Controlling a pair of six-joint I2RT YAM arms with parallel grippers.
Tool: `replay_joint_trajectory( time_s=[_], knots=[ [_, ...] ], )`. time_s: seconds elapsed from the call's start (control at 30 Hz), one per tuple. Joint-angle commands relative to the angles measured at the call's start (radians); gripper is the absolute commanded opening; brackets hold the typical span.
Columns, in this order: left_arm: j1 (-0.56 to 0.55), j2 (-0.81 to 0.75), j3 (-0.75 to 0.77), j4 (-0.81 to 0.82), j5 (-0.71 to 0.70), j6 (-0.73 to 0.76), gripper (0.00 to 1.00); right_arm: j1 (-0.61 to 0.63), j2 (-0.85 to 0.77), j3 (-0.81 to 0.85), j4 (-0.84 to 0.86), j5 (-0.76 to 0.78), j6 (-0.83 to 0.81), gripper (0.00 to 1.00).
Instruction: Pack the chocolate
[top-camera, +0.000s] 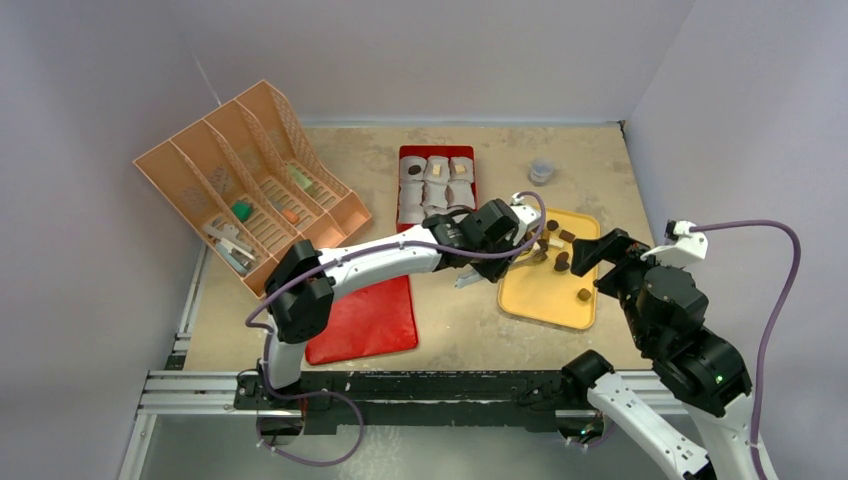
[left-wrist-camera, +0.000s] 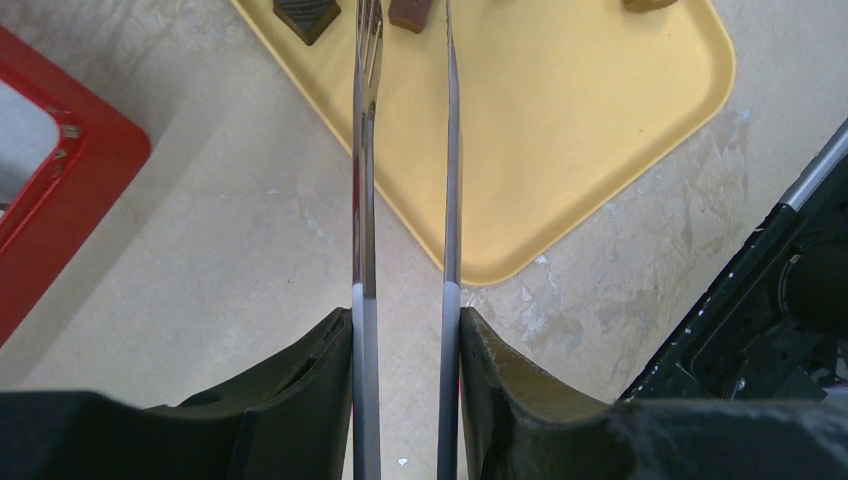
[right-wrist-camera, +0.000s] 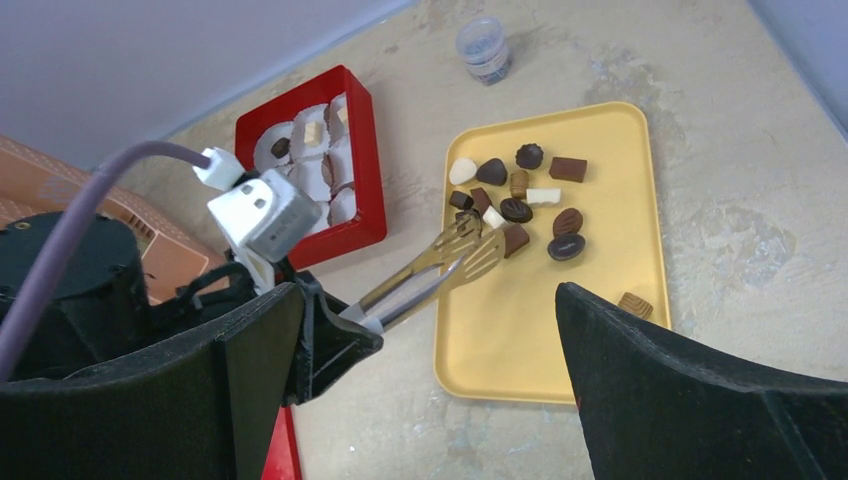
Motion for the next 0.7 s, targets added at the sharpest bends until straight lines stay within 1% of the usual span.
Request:
replay_joint_trajectory(
  time_s=[0.0,0.5,0.53,0.6,0.67],
  knots=[
    [-0.005,0.017,0.002,0.097,0.030,0.033,0.38,-0.005,-0.009,0.030,0.021,0.021,-0.011,0.99],
    [-0.006,0.084,0.016,0.141,0.031,0.035,0.39,-0.005,-0.023,0.018,0.015,0.022,-0.005,0.98],
    [-0.006,0.087,0.016,0.142,0.048,0.033,0.38,-0.005,-0.023,0.018,0.016,0.022,-0.005,0.98],
    [-0.005,0.086,0.015,0.146,0.057,0.029,0.37,-0.004,-0.022,0.016,0.016,0.022,-0.005,0.99],
    [-0.005,0.081,0.012,0.152,0.058,0.026,0.32,-0.004,-0.022,0.012,0.017,0.022,-0.004,0.99]
  ],
)
